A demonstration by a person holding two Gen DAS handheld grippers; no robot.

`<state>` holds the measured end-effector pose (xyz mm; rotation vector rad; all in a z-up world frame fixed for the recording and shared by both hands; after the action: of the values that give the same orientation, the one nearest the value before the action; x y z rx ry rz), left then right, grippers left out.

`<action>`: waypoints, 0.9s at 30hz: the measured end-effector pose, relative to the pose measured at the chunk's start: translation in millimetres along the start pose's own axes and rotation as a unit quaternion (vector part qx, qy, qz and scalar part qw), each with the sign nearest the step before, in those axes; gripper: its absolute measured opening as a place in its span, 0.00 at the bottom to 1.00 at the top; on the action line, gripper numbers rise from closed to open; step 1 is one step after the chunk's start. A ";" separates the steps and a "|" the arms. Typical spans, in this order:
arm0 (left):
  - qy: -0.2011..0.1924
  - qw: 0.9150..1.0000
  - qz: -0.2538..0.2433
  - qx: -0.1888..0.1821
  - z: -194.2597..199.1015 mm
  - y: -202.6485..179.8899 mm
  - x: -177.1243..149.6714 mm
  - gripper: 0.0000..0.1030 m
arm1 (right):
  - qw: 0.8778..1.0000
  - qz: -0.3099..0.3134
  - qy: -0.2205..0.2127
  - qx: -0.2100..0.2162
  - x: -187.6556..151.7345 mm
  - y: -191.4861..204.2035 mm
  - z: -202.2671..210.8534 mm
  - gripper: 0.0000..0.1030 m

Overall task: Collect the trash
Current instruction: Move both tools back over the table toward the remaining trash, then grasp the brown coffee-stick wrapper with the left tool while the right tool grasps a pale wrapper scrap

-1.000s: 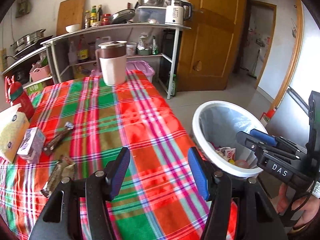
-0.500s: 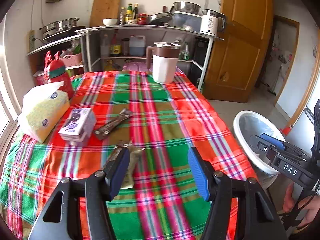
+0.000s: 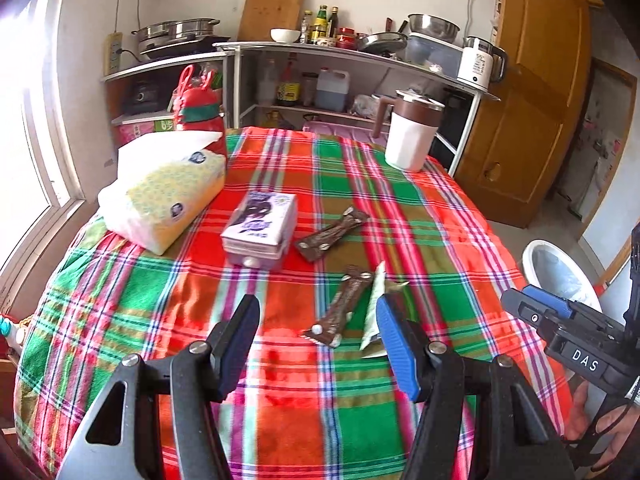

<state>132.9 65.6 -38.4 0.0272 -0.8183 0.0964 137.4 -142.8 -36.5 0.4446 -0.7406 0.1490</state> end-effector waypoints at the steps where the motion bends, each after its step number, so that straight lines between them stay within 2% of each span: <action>1: 0.001 1.000 0.004 0.001 -1.0 4.5 -1.0 0.61 | 1.000 0.001 0.003 0.006 -0.7 5.0 -4.4 0.47; 11: 0.012 1.000 0.024 0.009 -9.0 35.6 -9.7 0.61 | 0.997 0.006 0.028 0.069 -2.6 56.3 -46.4 0.47; 17: 0.015 0.999 0.029 0.007 -11.8 43.7 -11.8 0.61 | 0.995 0.001 0.050 0.090 -0.6 76.7 -70.2 0.47; 23: 0.019 0.999 0.029 0.001 -16.7 44.8 -10.3 0.61 | 0.995 0.011 0.070 0.066 -4.3 76.2 -86.4 0.47; 25: 0.021 0.999 0.026 -0.003 -19.1 42.0 -9.8 0.61 | 0.996 0.016 0.066 0.058 -4.0 73.9 -85.4 0.47; 26: 0.022 0.999 0.024 -0.006 -20.0 40.4 -9.4 0.61 | 0.996 0.022 0.064 0.052 -3.6 73.3 -85.0 0.42; 27: 0.023 0.999 0.023 -0.008 -21.2 38.7 -9.2 0.61 | 0.997 0.025 0.063 0.049 -3.1 72.2 -84.2 0.34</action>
<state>138.3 104.7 -60.0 -0.0091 -0.7736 0.1332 166.5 -40.8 -68.9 0.5057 -0.6231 0.2582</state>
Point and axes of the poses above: each gripper's, at about its wrist camera, not at the fingertips, and z roughly against the way its jaws point, y to its left, x to its top, the point moved 7 cm from there along -z, roughly the way its jaws point, and after that the axes turned 10 degrees about x, right-handed, at the moved point
